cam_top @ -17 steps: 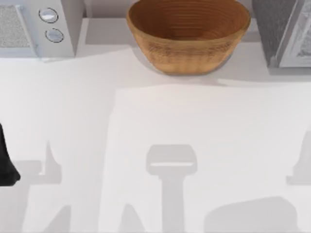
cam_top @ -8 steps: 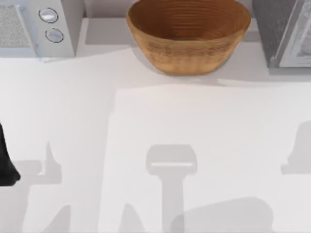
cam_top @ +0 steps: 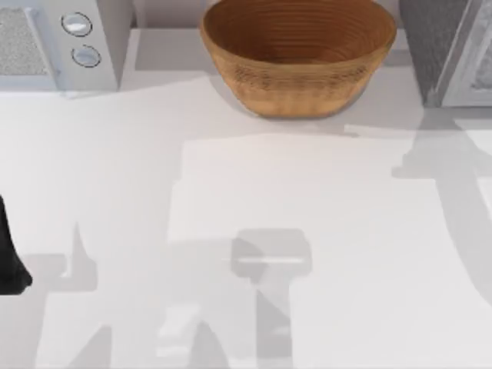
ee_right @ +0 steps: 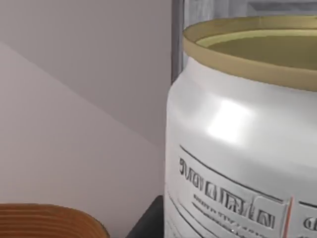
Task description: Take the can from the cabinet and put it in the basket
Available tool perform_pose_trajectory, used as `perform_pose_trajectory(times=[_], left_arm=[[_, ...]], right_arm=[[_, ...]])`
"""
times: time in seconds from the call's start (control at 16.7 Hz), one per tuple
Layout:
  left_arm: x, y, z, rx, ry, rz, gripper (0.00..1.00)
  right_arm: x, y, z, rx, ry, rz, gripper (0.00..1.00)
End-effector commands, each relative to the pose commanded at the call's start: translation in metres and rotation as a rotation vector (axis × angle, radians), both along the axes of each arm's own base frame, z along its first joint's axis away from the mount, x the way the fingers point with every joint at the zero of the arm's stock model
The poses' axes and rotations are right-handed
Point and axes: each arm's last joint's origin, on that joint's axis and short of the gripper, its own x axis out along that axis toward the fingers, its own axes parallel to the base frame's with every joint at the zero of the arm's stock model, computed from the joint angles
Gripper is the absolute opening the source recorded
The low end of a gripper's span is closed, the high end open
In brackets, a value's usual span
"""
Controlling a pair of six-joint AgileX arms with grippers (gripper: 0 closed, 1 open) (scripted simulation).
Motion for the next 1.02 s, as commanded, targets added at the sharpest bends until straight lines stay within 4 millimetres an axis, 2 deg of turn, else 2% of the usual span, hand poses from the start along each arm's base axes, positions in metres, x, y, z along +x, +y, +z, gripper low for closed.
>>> perform_pose_trajectory(times=[0.12,0.24,0.36,0.54,0.66,0.78,0.9,1.02], left_arm=[[0.000,0.000,0.000,0.000,0.000,0.000,1.00],[0.000,0.000,0.000,0.000,0.000,0.000,1.00],[0.000,0.000,0.000,0.000,0.000,0.000,1.00],[0.000,0.000,0.000,0.000,0.000,0.000,1.00],[0.000,0.000,0.000,0.000,0.000,0.000,1.00],[0.000,0.000,0.000,0.000,0.000,0.000,1.00],[0.000,0.000,0.000,0.000,0.000,0.000,1.00],[0.000,0.000,0.000,0.000,0.000,0.000,1.00]], right_arm=[[0.044,0.024,0.014,-0.001,0.009,-0.003,0.00],[0.090,0.055,0.017,-0.003,0.020,-0.005,0.00],[0.132,0.090,0.007,-0.005,0.031,-0.006,0.00],[0.183,0.143,-0.024,-0.010,0.046,-0.006,0.00],[0.205,0.173,-0.048,-0.011,0.052,-0.005,0.00],[0.219,0.196,-0.068,-0.010,0.053,-0.004,0.00],[0.226,0.211,-0.080,-0.007,0.050,-0.002,0.00],[0.228,0.216,-0.085,-0.005,0.049,-0.001,0.00]])
